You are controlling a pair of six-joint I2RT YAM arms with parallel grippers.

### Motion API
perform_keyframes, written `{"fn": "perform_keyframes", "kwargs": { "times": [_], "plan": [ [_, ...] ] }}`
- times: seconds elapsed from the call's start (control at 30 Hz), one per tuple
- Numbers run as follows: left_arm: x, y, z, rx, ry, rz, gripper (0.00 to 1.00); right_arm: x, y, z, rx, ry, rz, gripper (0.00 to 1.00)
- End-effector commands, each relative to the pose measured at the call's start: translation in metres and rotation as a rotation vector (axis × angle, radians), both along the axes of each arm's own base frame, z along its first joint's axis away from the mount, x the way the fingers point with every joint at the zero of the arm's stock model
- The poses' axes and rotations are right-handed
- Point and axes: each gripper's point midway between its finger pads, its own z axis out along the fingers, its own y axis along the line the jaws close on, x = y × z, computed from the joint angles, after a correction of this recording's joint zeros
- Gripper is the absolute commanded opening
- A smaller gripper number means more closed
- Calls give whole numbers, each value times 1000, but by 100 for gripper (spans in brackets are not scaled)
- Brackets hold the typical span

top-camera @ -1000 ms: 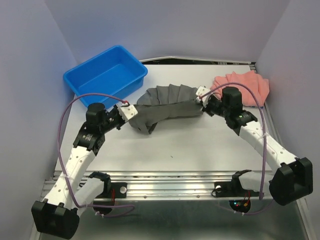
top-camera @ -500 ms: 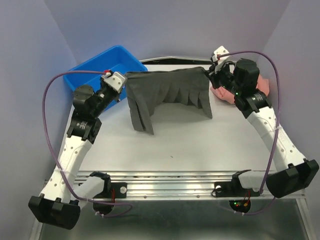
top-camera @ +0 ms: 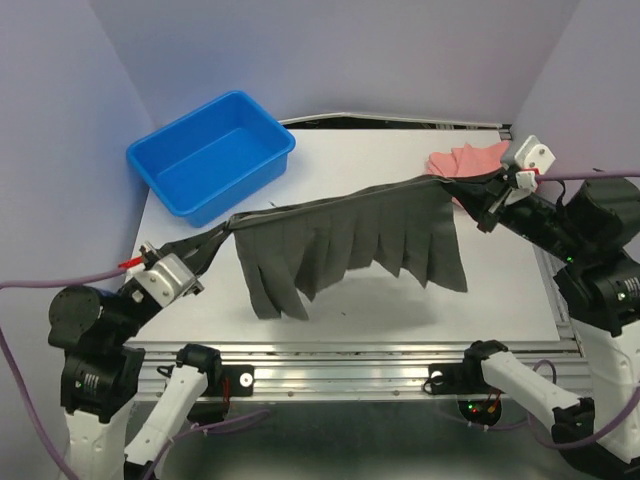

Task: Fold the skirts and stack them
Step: Flatten the skirt out

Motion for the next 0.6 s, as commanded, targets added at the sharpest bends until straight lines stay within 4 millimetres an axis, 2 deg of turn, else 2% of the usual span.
{"fn": "perform_keyframes", "kwargs": {
  "times": [0.0, 0.07, 0.13, 0.17, 0.2, 0.23, 0.27, 0.3, 0.33, 0.37, 0.4, 0.43, 0.47, 0.5, 0.53, 0.57],
  "plan": [
    [-9, 18, 2, 27, 13, 94, 0, 27, -39, -19, -69, 104, -239, 1],
    [5, 13, -10, 41, 72, 86, 0, 53, -41, -35, -92, 132, -285, 1],
    [26, 7, -31, 50, 163, 72, 0, 74, -40, -53, -110, 160, -313, 1],
    [47, 1, -45, 64, 228, 69, 0, 87, -40, -64, -118, 177, -331, 1],
    [61, -1, -56, 56, 284, 72, 0, 110, -40, -73, -124, 177, -364, 1],
    [91, -4, -78, 60, 360, 101, 0, 124, -40, -99, -151, 211, -383, 1],
    [106, -5, -91, 67, 398, 113, 0, 137, -43, -112, -163, 222, -414, 1],
    [123, -5, -105, 68, 440, 140, 0, 161, -38, -125, -166, 221, -425, 1],
    [154, -2, -137, 84, 532, 202, 4, 174, -37, -145, -187, 241, -430, 3],
    [172, -3, -144, 81, 538, 221, 10, 186, -34, -156, -192, 258, -436, 9],
    [187, -3, -158, 95, 576, 245, 18, 203, -35, -161, -187, 247, -469, 41],
    [215, -2, -179, 119, 639, 287, 43, 227, -34, -184, -218, 292, -495, 56],
    [225, -1, -187, 136, 668, 305, 59, 239, -30, -193, -218, 316, -497, 67],
    [237, 1, -189, 140, 689, 334, 68, 251, -41, -200, -243, 334, -571, 73],
    [254, 4, -184, 144, 708, 374, 76, 273, -38, -205, -262, 351, -586, 85],
    [259, 6, -176, 139, 696, 388, 84, 280, -40, -209, -278, 367, -605, 88]
  ]
}}
